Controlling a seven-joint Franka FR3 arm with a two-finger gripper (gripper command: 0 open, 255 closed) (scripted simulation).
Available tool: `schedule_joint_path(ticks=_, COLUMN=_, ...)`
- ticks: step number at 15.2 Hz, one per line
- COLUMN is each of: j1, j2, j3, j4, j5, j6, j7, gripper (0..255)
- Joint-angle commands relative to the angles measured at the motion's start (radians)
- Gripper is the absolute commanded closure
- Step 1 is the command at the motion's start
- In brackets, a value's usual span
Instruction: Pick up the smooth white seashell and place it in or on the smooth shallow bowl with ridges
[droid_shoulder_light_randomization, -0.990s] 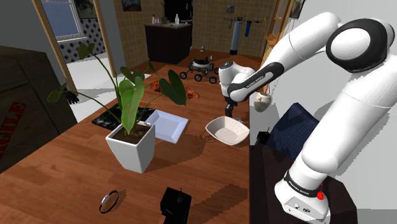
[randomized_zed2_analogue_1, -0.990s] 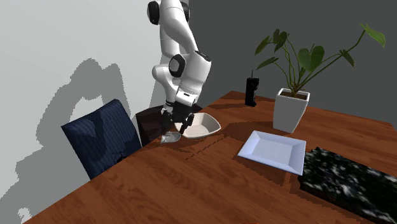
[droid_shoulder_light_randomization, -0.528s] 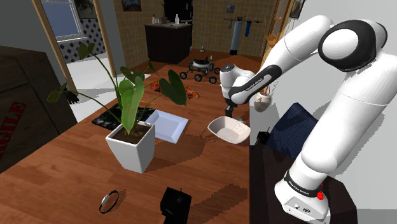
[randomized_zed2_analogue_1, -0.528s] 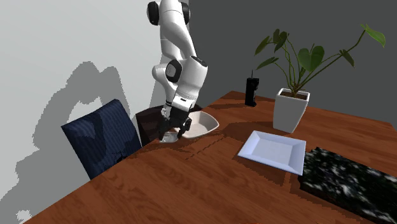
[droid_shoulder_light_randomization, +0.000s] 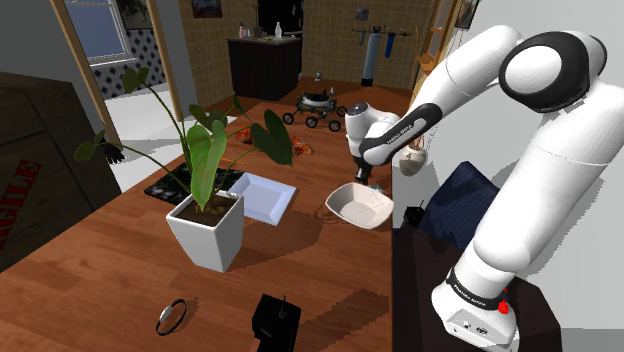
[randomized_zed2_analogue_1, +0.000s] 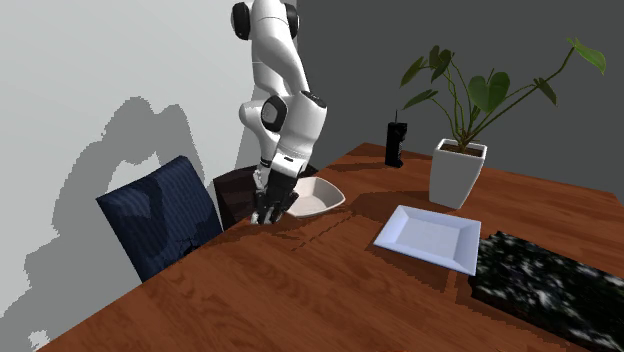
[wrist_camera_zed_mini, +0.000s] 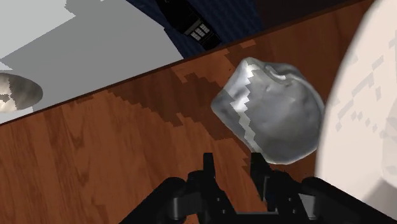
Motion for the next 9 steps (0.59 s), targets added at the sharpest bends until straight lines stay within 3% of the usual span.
schedule_joint_path(ticks=1, j1=0.0, j2=0.003, j3=0.001, j4=-0.005, j5=0.0, j6=-0.001, j7=0.0, gripper=255)
schedule_joint_path(ticks=8, j1=0.001, j2=0.001, j3=0.001, j4=-0.007, j5=0.0, j6=-0.001, j7=0.002, gripper=255)
schedule_joint_path(ticks=9, j1=0.001, j2=0.001, j3=0.001, j4=-0.007, j5=0.0, j6=-0.001, j7=0.002, gripper=0)
